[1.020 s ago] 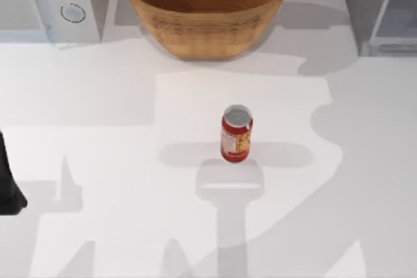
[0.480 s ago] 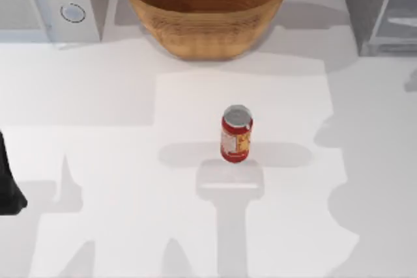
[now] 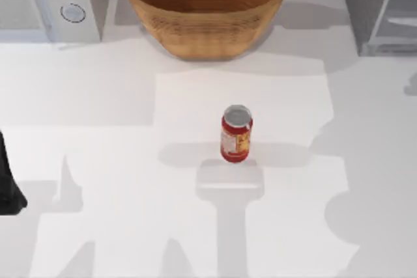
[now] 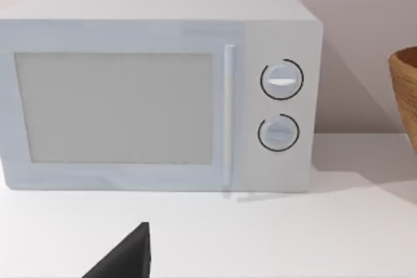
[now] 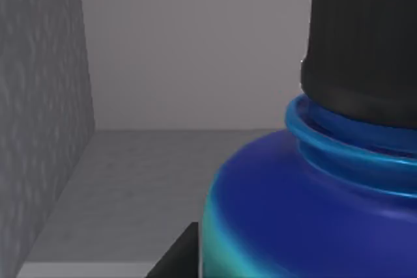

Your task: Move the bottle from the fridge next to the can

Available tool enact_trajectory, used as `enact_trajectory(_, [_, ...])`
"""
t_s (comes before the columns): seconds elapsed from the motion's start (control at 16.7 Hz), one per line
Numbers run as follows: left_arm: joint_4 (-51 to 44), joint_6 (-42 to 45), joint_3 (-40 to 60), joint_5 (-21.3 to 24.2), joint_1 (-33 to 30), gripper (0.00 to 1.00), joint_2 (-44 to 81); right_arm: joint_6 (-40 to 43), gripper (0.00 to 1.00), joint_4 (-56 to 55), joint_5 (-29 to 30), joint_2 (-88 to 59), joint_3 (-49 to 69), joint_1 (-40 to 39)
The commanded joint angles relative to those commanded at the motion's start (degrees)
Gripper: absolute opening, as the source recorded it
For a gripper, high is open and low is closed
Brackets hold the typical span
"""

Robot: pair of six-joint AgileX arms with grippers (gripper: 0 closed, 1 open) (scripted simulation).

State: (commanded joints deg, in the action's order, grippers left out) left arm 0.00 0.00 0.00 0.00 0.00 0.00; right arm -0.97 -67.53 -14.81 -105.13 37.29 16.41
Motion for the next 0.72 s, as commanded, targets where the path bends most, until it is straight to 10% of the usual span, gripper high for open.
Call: enact_trajectory(0.72, [0.0, 0.0, 0.0, 0.0, 0.0, 1.0, 0.0, 0.16, 0.0, -21.7, 40.54, -10.91, -11.18, -40.18])
